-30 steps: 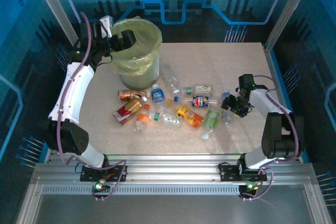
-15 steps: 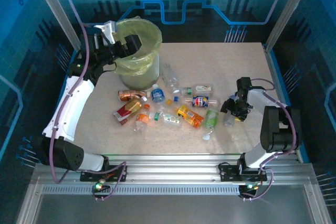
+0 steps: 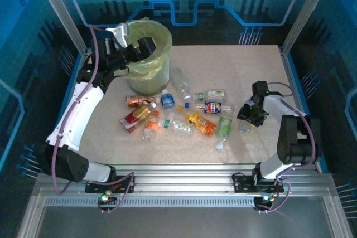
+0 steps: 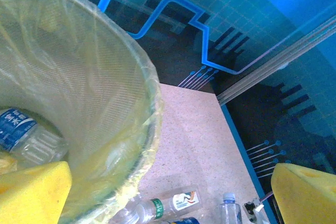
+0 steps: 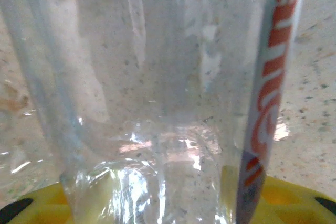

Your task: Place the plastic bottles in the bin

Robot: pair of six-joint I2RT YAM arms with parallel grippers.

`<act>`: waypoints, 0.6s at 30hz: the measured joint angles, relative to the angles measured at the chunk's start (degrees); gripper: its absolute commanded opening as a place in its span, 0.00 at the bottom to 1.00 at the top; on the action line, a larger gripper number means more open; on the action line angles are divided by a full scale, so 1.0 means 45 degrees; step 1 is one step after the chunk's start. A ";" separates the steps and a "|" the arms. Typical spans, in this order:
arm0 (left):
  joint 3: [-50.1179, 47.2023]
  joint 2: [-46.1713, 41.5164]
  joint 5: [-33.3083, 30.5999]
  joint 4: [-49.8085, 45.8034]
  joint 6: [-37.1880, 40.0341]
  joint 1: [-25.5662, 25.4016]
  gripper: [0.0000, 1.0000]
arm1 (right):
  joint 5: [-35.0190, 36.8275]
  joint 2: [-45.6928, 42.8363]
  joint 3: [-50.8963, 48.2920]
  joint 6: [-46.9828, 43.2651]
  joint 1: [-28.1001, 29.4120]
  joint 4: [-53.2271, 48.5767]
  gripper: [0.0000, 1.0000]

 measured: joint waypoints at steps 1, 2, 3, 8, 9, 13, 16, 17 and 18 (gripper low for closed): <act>-0.0015 0.0000 0.0039 0.0058 -0.0029 -0.0068 0.99 | 0.0029 -0.0350 -0.0005 0.0000 0.0010 -0.0015 0.48; -0.0044 0.0000 0.0063 0.0112 -0.0034 -0.0146 0.99 | 0.0039 -0.0811 -0.0005 -0.0005 0.0034 -0.0024 0.48; -0.0053 0.0000 0.0073 0.0160 -0.0034 -0.0219 0.99 | 0.0044 -0.1190 -0.0005 -0.0015 0.0087 -0.0010 0.47; -0.0092 0.0000 0.0209 0.0457 -0.0029 -0.0767 0.99 | -0.0223 -0.3546 -0.0005 -0.0296 0.0933 0.0345 0.47; -0.0092 0.0000 0.0248 0.0510 -0.0029 -0.0874 0.99 | -0.0345 -0.3929 -0.0005 -0.0369 0.1190 0.0486 0.47; -0.0092 0.0000 0.0461 0.0729 -0.0024 -0.1423 0.99 | -0.0947 -0.5081 0.0151 -0.0782 0.2657 0.1132 0.47; -0.0092 0.0063 0.0763 0.0869 0.0015 -0.1889 0.99 | -0.1467 -0.5299 0.0500 -0.1049 0.3784 0.1749 0.47; -0.0078 0.0131 0.0937 0.0899 0.0029 -0.2089 0.99 | -0.1661 -0.5294 0.0627 -0.1132 0.4129 0.1987 0.47; -0.0039 0.0223 0.1088 0.0913 0.0068 -0.2263 0.99 | -0.1797 -0.5289 0.0743 -0.1195 0.4396 0.2195 0.47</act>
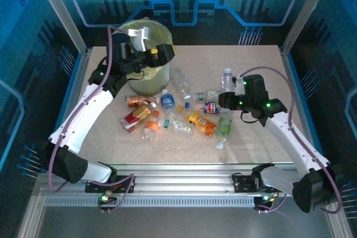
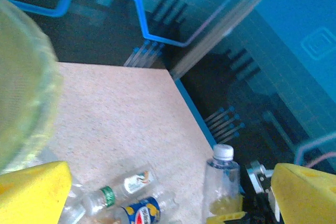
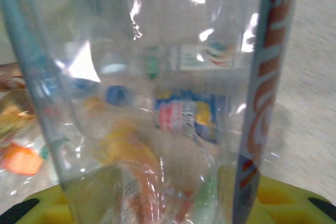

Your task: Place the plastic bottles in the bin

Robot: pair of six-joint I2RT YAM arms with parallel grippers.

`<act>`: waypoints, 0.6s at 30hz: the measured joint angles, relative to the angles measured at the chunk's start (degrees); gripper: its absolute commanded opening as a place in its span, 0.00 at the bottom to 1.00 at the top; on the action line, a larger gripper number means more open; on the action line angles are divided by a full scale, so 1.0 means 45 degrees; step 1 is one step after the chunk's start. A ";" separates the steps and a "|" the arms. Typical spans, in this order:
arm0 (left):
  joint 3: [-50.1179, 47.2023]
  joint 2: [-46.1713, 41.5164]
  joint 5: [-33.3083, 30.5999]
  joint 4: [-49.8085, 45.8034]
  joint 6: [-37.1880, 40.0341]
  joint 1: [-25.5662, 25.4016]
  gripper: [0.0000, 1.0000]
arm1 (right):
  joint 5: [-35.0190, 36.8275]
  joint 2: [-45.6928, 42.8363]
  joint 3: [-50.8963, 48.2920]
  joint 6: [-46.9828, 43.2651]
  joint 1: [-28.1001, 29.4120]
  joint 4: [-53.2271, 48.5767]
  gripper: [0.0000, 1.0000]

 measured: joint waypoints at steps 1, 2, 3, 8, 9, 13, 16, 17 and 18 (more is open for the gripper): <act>0.0068 0.0131 0.0180 -0.0005 0.0039 -0.0170 0.99 | -0.0238 0.0015 0.0136 -0.0068 0.0340 0.0277 0.47; 0.0155 0.0301 0.0369 -0.0005 0.0092 -0.0350 0.99 | -0.0403 0.0044 0.0267 -0.0146 0.0617 0.0520 0.47; 0.0233 0.0447 0.0495 -0.0019 0.0165 -0.0486 0.99 | -0.0559 0.0073 0.0359 -0.0204 0.0845 0.0743 0.47; 0.0491 0.1141 0.1263 -0.0146 0.0588 -0.1205 0.99 | -0.1404 0.0549 0.0923 -0.0403 0.1676 0.1860 0.47; 0.0529 0.1253 0.1399 -0.0155 0.0661 -0.1316 0.99 | -0.1569 0.0641 0.0981 -0.0427 0.1753 0.2055 0.47; 0.0646 0.1603 0.1904 -0.0291 0.0967 -0.1710 0.99 | -0.2098 0.0971 0.1229 -0.0437 0.2084 0.2667 0.47; 0.0670 0.1749 0.2288 -0.0248 0.0962 -0.1865 0.99 | -0.2327 0.1166 0.1472 -0.0486 0.2361 0.2977 0.47; 0.0670 0.1797 0.2424 -0.0238 0.0957 -0.1894 0.99 | -0.2375 0.1219 0.1549 -0.0525 0.2453 0.3075 0.47; 0.0670 0.1831 0.2521 -0.0233 0.0952 -0.1904 0.99 | -0.2429 0.1248 0.1608 -0.0529 0.2521 0.3133 0.47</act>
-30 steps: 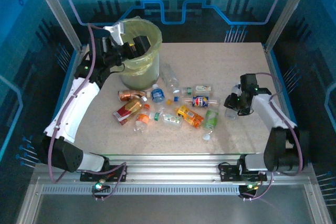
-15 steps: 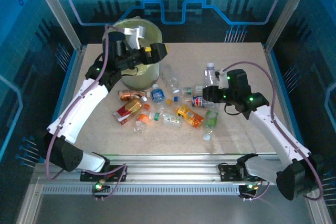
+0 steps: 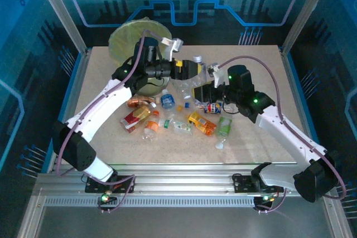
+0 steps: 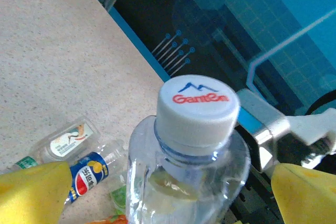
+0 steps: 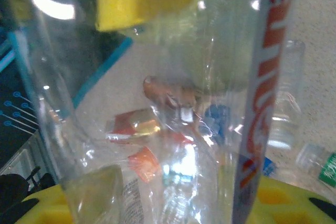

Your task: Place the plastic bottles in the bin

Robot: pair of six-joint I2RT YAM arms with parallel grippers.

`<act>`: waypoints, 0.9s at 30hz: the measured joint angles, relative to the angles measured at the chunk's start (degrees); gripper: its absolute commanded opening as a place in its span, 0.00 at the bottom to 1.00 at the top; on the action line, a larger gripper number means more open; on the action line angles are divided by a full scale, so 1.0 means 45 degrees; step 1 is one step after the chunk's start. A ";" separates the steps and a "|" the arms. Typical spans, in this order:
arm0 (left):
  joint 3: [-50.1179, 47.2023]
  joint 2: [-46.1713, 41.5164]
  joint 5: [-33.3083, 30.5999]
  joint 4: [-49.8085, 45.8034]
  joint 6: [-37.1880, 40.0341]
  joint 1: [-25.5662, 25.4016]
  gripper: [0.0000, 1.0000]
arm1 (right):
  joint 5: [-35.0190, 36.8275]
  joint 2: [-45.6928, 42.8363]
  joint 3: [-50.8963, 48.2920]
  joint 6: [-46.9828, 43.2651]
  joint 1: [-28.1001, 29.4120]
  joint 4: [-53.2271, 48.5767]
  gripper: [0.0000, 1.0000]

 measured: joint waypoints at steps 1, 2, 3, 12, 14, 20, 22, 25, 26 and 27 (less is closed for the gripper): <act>0.0000 0.0058 0.0107 0.0019 -0.0005 -0.0010 0.99 | -0.0058 0.0019 0.0049 0.0000 0.0053 0.0058 0.47; 0.0005 0.0112 0.0199 0.0053 -0.0005 -0.0015 0.99 | -0.0097 0.0039 0.0102 -0.0005 0.0112 0.0097 0.47; 0.0010 0.0160 0.0272 0.0087 -0.0005 -0.0019 0.97 | -0.0131 0.0049 0.0121 -0.0010 0.0151 0.0155 0.47; 0.0010 0.0389 0.1141 0.0748 -0.0447 -0.0044 0.61 | -0.0126 0.0136 0.0189 -0.0049 0.0330 0.0330 0.48; 0.0005 0.0389 0.1311 0.0874 -0.0534 -0.0044 0.51 | -0.0107 0.0151 0.0223 -0.0044 0.0345 0.0335 0.49; -0.0010 0.0389 0.1355 0.1229 -0.0680 -0.0034 0.35 | 0.0019 0.0155 0.0350 -0.0053 0.0350 0.0418 0.61; -0.0010 0.0393 0.1326 0.1243 -0.0690 -0.0029 0.35 | 0.0063 0.0151 0.0350 -0.0092 0.0350 0.0413 0.71; -0.0010 0.0389 0.1321 0.1355 -0.0709 -0.0034 0.33 | 0.0141 0.0151 0.0359 -0.0219 0.0418 0.0325 0.98; -0.0010 0.0384 0.1307 0.1404 -0.0709 -0.0029 0.33 | 0.0204 0.0141 0.0364 -0.0267 0.0432 0.0233 1.00; -0.0029 0.0369 0.1297 0.1452 -0.0699 -0.0019 0.32 | 0.0253 0.0126 0.0364 -0.0287 0.0447 0.0165 1.00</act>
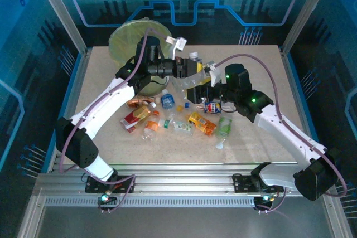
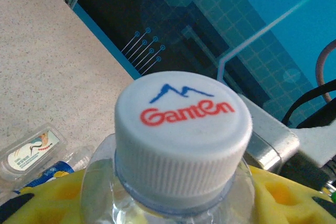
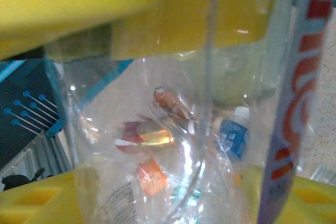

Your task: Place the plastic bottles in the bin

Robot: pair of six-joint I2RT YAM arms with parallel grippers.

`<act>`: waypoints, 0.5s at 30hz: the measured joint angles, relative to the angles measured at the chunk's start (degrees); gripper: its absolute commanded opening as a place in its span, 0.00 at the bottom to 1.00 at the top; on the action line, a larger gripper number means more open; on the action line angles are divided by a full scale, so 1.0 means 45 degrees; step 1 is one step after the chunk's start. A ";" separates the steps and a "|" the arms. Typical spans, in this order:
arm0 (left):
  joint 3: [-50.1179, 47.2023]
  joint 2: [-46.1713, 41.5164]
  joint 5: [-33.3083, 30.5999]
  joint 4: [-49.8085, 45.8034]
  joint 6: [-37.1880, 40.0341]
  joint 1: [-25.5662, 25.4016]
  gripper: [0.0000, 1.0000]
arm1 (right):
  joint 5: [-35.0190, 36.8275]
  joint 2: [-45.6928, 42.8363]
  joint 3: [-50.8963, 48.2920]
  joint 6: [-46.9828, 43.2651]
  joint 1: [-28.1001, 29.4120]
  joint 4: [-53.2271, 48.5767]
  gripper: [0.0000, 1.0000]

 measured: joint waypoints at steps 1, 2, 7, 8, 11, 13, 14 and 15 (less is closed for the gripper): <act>-0.0063 -0.0044 -0.0058 0.0034 0.0005 0.0039 0.32 | 0.0053 -0.0044 0.0000 -0.0049 0.0000 -0.0097 1.00; -0.0107 -0.0097 -0.0083 0.0024 0.0024 0.0078 0.31 | 0.0121 -0.0112 0.0000 -0.0092 0.0000 -0.0228 1.00; -0.0117 -0.0413 -0.0418 -0.0034 0.0131 0.0627 0.29 | 0.0704 -0.0826 0.0000 -0.0228 0.0005 -0.1005 1.00; -0.0102 -0.0495 -0.0534 -0.0131 0.0243 0.0821 0.29 | 0.0811 -0.1049 -0.0005 -0.0238 0.0005 -0.1151 1.00; 0.0301 -0.0559 -0.0971 -0.0665 0.0602 0.1394 0.27 | 0.1234 -0.1865 -0.0044 -0.0233 0.0010 -0.1511 1.00; 0.0685 -0.0559 -0.1239 -0.0971 0.0787 0.1831 0.27 | 0.1569 -0.2409 -0.0058 -0.0233 0.0010 -0.1773 1.00; 0.0918 -0.0559 -0.1375 -0.1073 0.0869 0.2098 0.26 | 0.1753 -0.2686 -0.0078 -0.0233 0.0005 -0.1909 1.00; 0.1107 -0.0559 -0.1491 -0.1151 0.0937 0.2322 0.26 | 0.1919 -0.2924 -0.0112 -0.0228 0.0010 -0.2021 1.00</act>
